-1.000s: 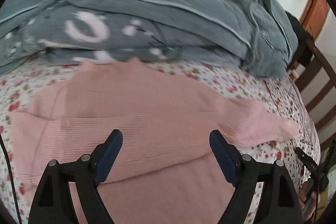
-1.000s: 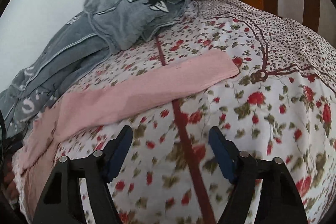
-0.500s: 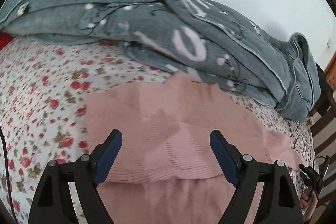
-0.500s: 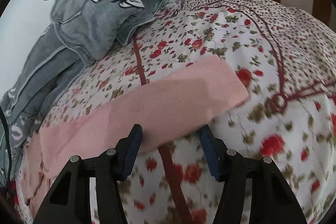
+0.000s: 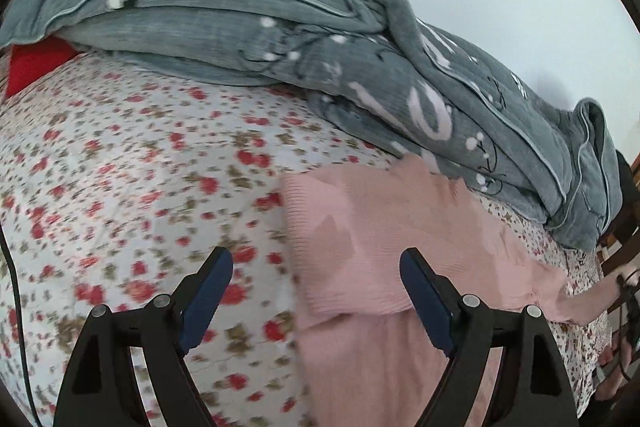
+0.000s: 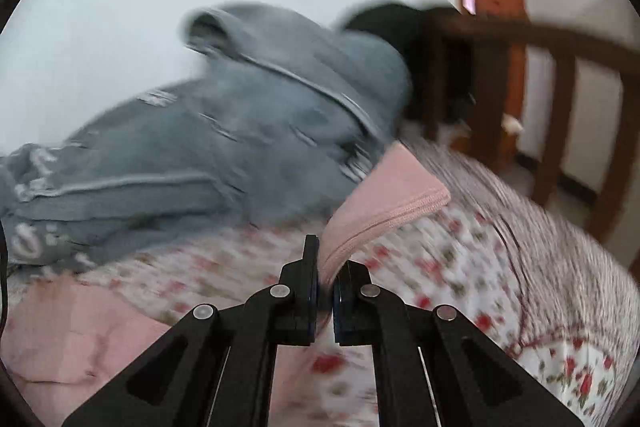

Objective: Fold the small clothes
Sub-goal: 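Grasp the other sleeve cuff with the right gripper, then fold the held sleeve across the sweater body with the right gripper, release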

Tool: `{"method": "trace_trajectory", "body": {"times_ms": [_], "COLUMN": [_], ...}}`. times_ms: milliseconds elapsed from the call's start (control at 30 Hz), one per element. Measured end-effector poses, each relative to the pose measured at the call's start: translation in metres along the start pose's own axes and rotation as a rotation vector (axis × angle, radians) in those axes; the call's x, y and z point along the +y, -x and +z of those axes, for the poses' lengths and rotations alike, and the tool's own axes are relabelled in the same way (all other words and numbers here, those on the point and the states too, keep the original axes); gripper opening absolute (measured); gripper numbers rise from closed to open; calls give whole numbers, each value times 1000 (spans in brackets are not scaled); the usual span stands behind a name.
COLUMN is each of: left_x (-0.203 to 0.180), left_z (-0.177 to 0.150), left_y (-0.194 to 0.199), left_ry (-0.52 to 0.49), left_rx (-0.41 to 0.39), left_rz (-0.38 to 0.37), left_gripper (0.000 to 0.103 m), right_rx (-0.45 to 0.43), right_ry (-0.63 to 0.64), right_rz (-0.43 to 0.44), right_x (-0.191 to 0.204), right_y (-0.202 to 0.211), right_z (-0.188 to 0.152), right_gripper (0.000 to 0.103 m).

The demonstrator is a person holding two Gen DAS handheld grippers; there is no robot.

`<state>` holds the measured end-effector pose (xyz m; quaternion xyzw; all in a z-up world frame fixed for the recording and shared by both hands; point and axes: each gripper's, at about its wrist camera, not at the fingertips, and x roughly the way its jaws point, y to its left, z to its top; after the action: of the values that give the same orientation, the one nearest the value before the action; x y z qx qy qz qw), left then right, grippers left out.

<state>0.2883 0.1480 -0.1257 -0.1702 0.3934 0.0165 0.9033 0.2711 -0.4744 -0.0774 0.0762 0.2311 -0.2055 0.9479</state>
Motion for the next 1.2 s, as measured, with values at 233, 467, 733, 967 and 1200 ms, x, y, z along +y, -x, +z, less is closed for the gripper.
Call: {"method": "trace_trajectory", "body": {"times_ms": [233,467,733,967,1200], "left_x": [48,113,180,206,201], "left_z": [-12,-26,-41,-46,-48], "left_y": [56,88,97,90,79], "left_ry": [-37,-23,58,70,64], "left_rx": [-109,-133,-135,-117,-96], "left_rz": [138,147,163,154,99], "left_gripper": [85,85,85,85,85], "right_rx": [-164,-232,-64,191,335], "right_ry": [167,341,589,731,810], "right_rz": [153,371,659,728,760], "right_x": [119,265,425,474,487], "right_y": [72,134,140,94,87], "right_z": [40,28,-71,-161,-190], "right_gripper": [6,6,6,6,32]}}
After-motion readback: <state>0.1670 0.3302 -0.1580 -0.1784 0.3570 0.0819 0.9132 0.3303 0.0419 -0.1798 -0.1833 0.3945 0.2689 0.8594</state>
